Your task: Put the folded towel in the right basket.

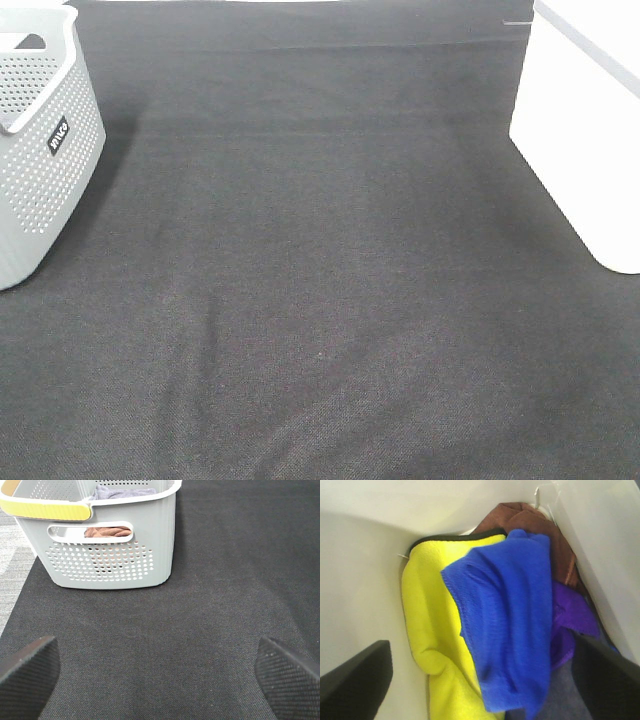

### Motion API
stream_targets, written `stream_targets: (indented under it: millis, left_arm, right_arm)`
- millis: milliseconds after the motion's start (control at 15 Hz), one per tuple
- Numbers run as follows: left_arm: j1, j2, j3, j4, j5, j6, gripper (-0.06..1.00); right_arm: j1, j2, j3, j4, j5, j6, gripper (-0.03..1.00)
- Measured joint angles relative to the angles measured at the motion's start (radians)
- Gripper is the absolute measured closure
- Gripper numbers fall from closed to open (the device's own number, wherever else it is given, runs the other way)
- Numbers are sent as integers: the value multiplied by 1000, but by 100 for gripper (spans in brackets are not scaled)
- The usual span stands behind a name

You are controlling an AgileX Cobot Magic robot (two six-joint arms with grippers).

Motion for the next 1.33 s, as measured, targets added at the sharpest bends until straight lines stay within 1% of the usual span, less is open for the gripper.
stream_targets:
  millis: [133,200,267,333,400,467,600,733,933,1000,1200,1333]
  left_arm:
    - [0,0,0,0,0,0,-4]
    - [0,0,0,0,0,0,-4]
    - [0,0,0,0,0,0,-4]
    - [0,0,0,-6,0,0,-4]
    - [0,0,0,0,0,0,-4]
    - [0,0,0,0,0,0,-4]
    - [0,0,0,0,0,0,-4]
    - [0,0,0,0,0,0,-4]
    - [0,0,0,0,0,0,-4]
    - [0,0,0,0,0,0,-4]
    - [0,0,0,0,0,0,-4]
    - [0,0,0,0,0,0,-4]
  right_arm:
    - [16,-26,0,0,33,4,1]
    - [45,-49,0,-9,33,8,0]
    - [45,-49,0,-9,33,8,0]
    - [84,-81,0,-21,34,22,0]
    - [153,-127,0,-53,35,34,0]
    - [199,-161,0,-79,35,49,0]
    - [248,-248,5,-102,37,55,0]
    - [299,-377,74,-109,36,46,0]
    - [404,-609,333,-154,36,59,0]
    - [419,-745,522,-178,36,94,0]
    - [419,-1097,904,-211,39,130,0]
    - [419,-1343,1122,-227,43,134,0]
